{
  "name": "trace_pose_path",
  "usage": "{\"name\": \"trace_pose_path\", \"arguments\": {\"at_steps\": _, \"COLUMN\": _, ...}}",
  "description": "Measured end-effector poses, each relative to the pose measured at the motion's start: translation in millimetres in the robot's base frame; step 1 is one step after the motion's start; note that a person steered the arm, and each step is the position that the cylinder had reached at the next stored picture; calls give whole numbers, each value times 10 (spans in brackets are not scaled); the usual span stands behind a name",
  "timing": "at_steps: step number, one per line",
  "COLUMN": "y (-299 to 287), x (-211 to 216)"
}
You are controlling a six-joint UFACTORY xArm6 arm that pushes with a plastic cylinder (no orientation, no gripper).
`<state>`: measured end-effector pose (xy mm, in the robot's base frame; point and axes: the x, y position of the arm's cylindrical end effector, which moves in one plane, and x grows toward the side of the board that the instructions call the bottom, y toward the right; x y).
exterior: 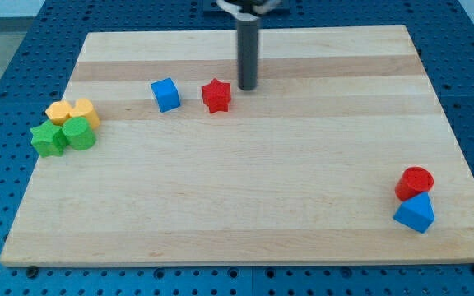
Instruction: Move the red star to the left of the blue triangle
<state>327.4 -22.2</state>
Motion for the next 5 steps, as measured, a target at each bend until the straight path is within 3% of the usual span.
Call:
{"name": "trace_pose_path", "arguments": {"at_steps": 1, "y": -604, "x": -40}}
{"name": "trace_pose_path", "arguments": {"at_steps": 2, "y": -927, "x": 179}}
{"name": "trace_pose_path", "arguments": {"at_steps": 4, "y": -354, "x": 378}}
{"name": "trace_pose_path", "arguments": {"at_steps": 5, "y": -433, "x": 286}}
